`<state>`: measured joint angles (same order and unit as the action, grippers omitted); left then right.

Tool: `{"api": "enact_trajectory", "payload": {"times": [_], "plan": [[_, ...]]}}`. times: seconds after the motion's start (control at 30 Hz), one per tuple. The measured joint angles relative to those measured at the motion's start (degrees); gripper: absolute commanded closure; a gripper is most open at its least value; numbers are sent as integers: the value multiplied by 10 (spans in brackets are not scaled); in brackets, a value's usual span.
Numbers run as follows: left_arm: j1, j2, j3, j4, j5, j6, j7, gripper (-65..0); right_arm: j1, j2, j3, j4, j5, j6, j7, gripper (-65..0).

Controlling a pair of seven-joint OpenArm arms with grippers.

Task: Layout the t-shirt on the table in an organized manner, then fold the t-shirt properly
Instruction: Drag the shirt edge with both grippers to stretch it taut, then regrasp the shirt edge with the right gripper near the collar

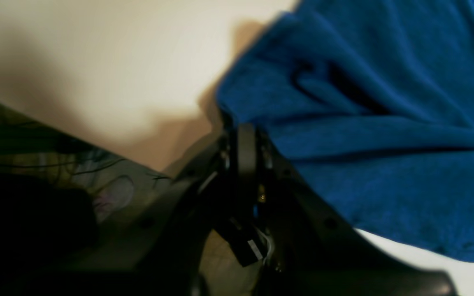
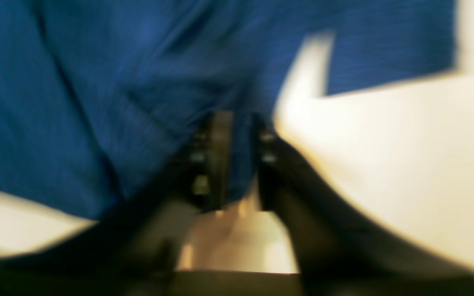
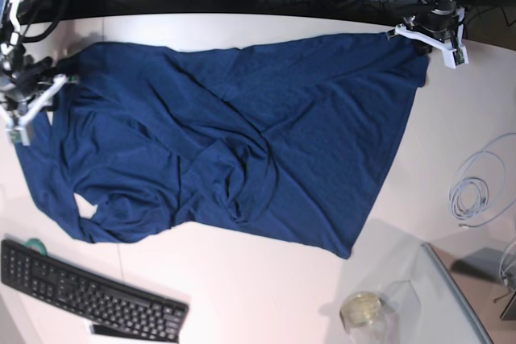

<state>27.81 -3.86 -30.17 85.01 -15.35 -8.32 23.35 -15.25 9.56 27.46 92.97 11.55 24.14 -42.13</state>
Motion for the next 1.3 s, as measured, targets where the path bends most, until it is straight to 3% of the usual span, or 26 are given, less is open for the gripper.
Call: {"api": "enact_trajectory", "payload": {"times": [0.07,0.1,0.17,0.27,0.37,0.6,1.0,1.07,1.17,1.2,1.3], "plan": [[-2,0,1,0,-1,0,0,0,-19,-35,39,30,1,-2,-5,-359],[-3,-1,1,0,-2,0,0,0,-32,-45,39,39,-3,-1,-16,-375],[-7,-2,1,0,0,2,0,0,-60,-44,10,57,-3,14,-21,-377],[-8,-3,1,0,1,2,0,0,-73,-7,-77,64,3,65,-9,-378],[-8,-3,1,0,1,2,0,0,-53,8,-132,35,3,54,-6,-378],[-8,-5,1,0,1,2,0,0,26,34,-195,-50,0,28,-3,-377],[-7,-5,-2,0,1,2,0,0,20,26,-248,-61,2,28,-5,-374],[-7,-6,-2,0,1,2,0,0,23,26,-256,-87,1,28,-6,-314],[-7,-6,-2,0,1,2,0,0,19,28,-257,-89,0,29,-5,-39],[-7,-5,-2,0,1,2,0,0,12,28,-256,-80,-2,29,-7,0],[-7,-5,-2,0,1,2,0,0,-35,31,-254,-18,0,29,-8,-20]]}}
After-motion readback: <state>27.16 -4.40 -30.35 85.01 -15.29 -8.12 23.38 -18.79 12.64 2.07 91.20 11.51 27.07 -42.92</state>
